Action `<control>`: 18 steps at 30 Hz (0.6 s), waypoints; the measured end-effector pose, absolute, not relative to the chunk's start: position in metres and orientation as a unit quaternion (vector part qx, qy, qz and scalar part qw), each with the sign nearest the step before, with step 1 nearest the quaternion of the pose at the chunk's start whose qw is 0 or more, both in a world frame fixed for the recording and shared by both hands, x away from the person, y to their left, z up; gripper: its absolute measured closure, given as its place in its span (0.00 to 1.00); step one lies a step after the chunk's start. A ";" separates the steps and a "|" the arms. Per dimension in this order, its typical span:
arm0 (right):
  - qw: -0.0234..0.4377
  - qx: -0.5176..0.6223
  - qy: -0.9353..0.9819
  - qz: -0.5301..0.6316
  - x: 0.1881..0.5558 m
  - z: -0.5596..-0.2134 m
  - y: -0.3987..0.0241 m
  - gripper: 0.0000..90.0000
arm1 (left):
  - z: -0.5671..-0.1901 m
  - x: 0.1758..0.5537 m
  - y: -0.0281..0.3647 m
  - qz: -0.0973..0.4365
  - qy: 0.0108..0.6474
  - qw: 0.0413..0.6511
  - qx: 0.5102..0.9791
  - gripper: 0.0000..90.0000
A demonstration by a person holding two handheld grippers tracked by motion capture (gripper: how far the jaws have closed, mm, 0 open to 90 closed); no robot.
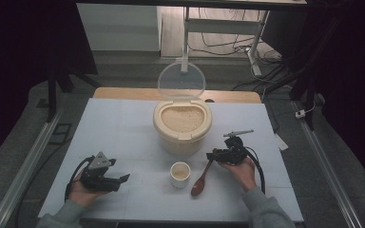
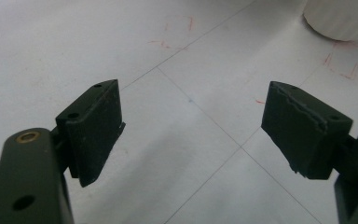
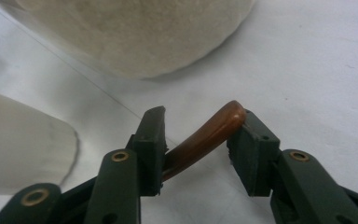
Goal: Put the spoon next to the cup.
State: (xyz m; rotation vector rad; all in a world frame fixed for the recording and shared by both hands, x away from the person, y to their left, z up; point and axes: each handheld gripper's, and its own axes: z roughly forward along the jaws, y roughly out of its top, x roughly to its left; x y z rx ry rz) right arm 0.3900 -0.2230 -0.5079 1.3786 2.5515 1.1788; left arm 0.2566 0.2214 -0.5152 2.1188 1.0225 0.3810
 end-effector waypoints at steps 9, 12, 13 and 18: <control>0.041 0.435 0.827 0.353 0.390 -0.512 -0.218 0.56 | -0.515 0.256 0.221 0.148 0.397 0.370 0.827 0.22; 0.050 0.436 0.828 0.350 0.390 -0.512 -0.217 0.56 | -0.515 0.256 0.221 0.148 0.396 0.369 0.828 0.22; 0.051 0.436 0.828 0.350 0.391 -0.513 -0.217 0.56 | -0.515 0.256 0.221 0.148 0.396 0.369 0.828 0.22; 0.071 0.439 0.826 0.346 0.392 -0.513 -0.218 0.51 | -0.515 0.256 0.221 0.149 0.395 0.370 0.828 0.22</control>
